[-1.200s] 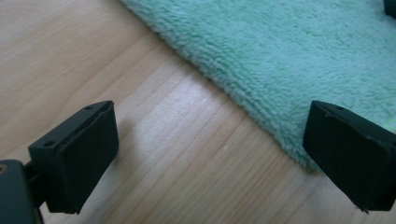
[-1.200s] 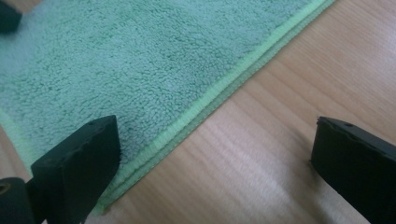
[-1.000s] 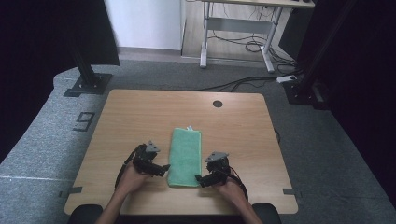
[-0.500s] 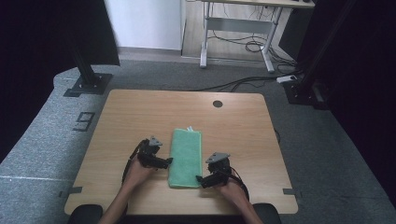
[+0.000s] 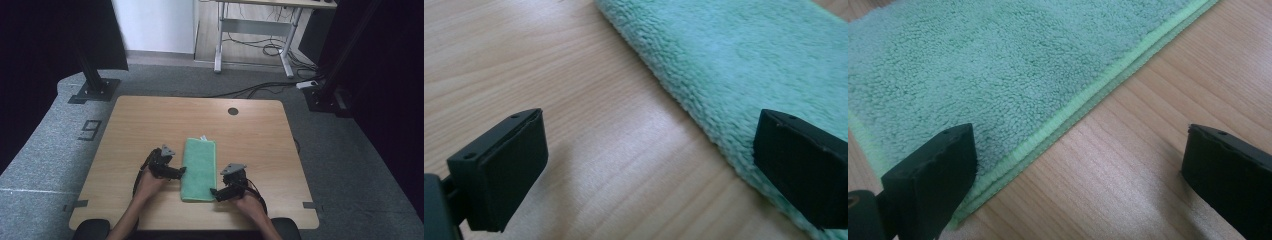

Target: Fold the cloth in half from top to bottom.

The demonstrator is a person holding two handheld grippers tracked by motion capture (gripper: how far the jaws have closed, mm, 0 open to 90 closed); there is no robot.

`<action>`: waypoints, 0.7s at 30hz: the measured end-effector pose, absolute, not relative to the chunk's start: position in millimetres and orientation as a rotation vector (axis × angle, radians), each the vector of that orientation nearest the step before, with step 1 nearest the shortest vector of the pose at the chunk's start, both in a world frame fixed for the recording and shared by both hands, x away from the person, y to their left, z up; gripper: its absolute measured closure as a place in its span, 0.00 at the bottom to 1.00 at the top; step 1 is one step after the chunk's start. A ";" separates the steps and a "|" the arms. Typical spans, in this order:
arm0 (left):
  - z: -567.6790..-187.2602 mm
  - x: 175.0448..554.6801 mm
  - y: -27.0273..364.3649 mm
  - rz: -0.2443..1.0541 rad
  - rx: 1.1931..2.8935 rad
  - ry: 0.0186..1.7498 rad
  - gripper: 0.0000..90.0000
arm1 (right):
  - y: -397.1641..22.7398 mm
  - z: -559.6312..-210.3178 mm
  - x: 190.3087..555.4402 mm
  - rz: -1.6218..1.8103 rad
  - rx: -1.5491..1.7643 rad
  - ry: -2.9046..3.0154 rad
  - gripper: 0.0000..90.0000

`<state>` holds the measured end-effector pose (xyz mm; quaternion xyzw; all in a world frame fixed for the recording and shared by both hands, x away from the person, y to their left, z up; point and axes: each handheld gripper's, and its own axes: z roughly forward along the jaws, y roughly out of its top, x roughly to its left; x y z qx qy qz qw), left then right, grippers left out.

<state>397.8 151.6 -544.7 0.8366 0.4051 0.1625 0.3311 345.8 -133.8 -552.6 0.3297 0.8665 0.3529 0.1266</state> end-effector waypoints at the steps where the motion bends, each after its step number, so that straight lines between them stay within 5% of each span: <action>1: -546.0 398.3 151.0 0.427 2.194 1.059 0.02 | -133.8 -552.5 345.6 1.027 0.959 2.522 0.02; 21: -549.1 391.2 149.3 0.388 2.195 1.071 0.03 | -140.6 -547.0 358.1 1.056 1.051 2.557 0.05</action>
